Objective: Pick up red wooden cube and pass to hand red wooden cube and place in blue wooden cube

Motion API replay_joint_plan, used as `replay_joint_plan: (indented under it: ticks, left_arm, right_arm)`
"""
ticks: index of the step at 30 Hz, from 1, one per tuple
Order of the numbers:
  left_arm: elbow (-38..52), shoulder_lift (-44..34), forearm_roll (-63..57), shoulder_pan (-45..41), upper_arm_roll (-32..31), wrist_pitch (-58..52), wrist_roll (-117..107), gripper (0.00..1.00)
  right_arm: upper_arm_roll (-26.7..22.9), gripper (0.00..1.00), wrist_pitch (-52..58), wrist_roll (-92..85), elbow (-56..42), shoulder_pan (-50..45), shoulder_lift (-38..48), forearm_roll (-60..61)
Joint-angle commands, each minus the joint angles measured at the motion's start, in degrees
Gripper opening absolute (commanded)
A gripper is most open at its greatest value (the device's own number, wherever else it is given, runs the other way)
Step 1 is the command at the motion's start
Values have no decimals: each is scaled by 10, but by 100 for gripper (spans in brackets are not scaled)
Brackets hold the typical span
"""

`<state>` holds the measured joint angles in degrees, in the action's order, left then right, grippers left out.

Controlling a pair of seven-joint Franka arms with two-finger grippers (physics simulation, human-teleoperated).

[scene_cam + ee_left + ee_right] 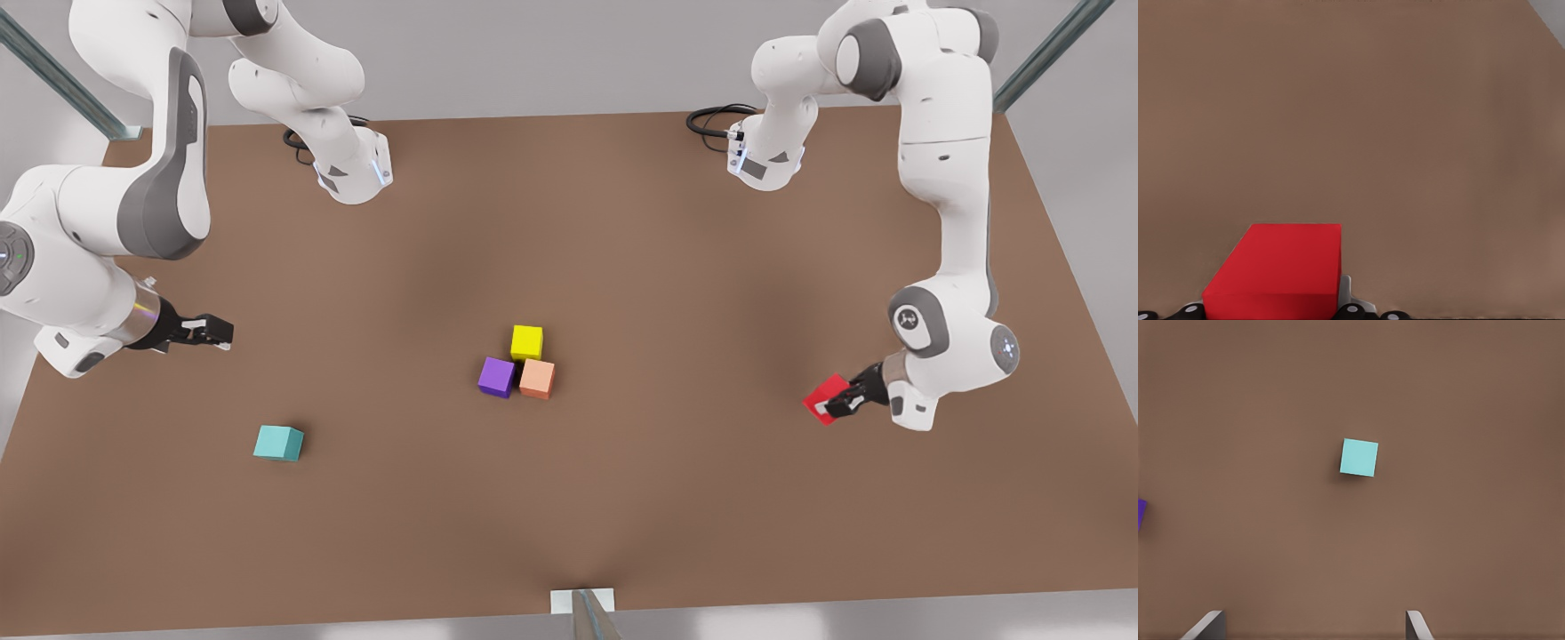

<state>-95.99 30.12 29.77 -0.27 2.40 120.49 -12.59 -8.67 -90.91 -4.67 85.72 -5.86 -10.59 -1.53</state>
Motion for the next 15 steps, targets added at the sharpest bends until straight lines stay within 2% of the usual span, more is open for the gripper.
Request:
replay_joint_plan:
  ticks: [1,3,5,7,8,9,10,12,15]
  left_arm:
    - [74,16,61,-2,-44,-182,-11,71]
    - [177,63,105,-2,-92,-296,-12,71]
    - [192,80,215,-1,-126,-310,-9,71]
    - [221,110,221,-2,-178,-304,-17,71]
    - [238,134,271,-2,-183,-303,-10,71]
    - [269,168,304,-1,-210,-303,2,71]
    - [299,188,309,-2,-234,-282,10,71]
    - [315,205,328,-7,-282,-203,22,70]
    - [342,231,334,-39,-291,-168,97,71]
  right_arm:
    - [0,100,-1,-1,0,0,0,0]
    - [0,100,-2,0,-1,1,-9,3]
    - [0,100,-2,2,-1,1,-9,6]
    - [1,100,-6,-4,-9,0,-23,23]
    - [-1,100,-7,-51,-8,10,-36,110]
    - [-2,100,-6,-236,-9,17,-65,192]
    - [-1,100,-5,-325,-28,28,-100,253]
    - [4,100,-3,-366,-46,23,-126,378]
    - [15,100,-2,-524,-102,21,-209,556]
